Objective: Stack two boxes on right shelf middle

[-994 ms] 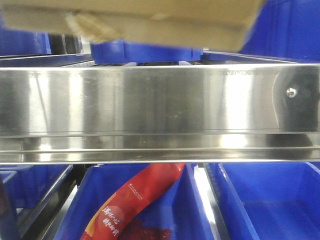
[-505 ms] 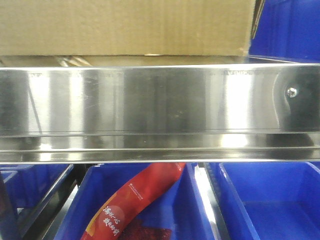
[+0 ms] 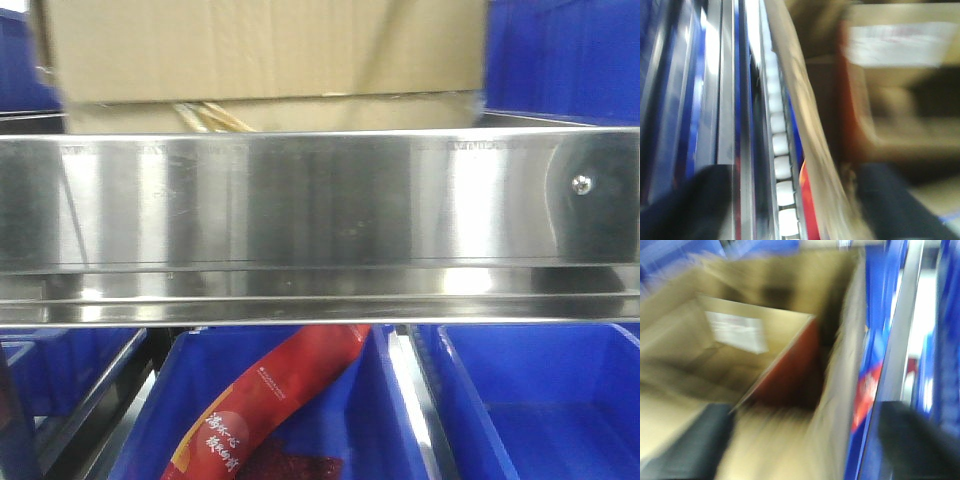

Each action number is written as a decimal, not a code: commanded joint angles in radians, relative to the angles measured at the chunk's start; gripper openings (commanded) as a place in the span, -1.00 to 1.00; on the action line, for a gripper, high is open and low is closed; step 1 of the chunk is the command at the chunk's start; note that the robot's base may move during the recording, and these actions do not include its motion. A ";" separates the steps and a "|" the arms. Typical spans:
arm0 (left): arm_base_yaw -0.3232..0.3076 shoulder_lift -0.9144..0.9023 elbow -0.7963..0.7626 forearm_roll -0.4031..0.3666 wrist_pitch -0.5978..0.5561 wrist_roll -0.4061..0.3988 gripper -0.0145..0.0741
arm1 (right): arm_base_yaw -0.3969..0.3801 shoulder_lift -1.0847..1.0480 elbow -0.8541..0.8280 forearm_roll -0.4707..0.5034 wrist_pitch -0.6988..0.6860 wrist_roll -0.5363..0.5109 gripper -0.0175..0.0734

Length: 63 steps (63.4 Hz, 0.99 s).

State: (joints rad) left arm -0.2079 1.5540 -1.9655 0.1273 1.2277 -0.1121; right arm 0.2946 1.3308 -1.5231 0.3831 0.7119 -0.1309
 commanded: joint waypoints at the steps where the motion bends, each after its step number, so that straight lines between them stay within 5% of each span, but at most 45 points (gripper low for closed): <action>1: 0.004 -0.077 0.034 -0.023 -0.007 0.003 -0.27 | -0.002 -0.064 0.007 -0.038 0.015 -0.008 -0.23; 11: 0.004 -0.235 0.242 -0.017 -0.007 0.003 -0.87 | -0.002 -0.182 0.088 -0.113 0.014 -0.010 -0.98; 26: 0.004 -0.552 0.680 -0.020 -0.297 -0.002 -0.92 | -0.002 -0.404 0.362 -0.227 -0.025 -0.012 -0.95; 44: 0.004 -0.954 1.210 -0.020 -0.733 -0.002 -0.92 | -0.002 -0.737 0.840 -0.242 -0.291 -0.028 -0.95; 63: 0.004 -1.204 1.553 -0.036 -0.977 -0.002 -0.92 | -0.002 -0.937 1.117 -0.269 -0.495 -0.028 -0.95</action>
State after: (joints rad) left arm -0.2079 0.3910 -0.4640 0.1032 0.3331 -0.1089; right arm 0.2946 0.4179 -0.4375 0.1247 0.3009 -0.1546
